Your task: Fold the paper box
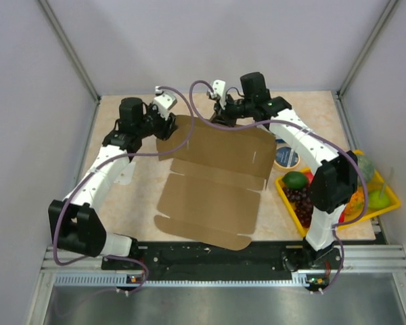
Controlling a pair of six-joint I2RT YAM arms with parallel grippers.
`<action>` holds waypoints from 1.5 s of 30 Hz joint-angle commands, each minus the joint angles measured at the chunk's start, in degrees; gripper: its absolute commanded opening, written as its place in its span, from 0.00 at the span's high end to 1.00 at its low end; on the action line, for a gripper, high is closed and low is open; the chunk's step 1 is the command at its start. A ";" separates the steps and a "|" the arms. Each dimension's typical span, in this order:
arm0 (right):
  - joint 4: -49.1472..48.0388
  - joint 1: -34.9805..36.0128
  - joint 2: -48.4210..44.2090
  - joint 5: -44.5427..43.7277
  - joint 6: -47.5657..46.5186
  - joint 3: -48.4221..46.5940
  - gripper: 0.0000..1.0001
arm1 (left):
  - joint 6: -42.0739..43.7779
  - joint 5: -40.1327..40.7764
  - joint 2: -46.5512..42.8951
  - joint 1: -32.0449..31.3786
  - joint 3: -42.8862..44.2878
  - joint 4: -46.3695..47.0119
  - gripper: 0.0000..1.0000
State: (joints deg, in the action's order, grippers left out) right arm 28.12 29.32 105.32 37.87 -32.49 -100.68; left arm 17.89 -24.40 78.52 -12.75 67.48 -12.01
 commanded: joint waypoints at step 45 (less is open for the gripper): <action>2.82 0.21 3.75 -4.80 -0.91 -6.90 1.00 | 3.39 -16.38 9.73 3.26 11.55 -4.62 0.93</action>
State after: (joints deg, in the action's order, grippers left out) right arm 32.64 28.56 108.62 39.44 -32.93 -105.47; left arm 24.95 -41.63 93.80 -8.97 85.38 -27.53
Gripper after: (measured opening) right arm 0.006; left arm 0.126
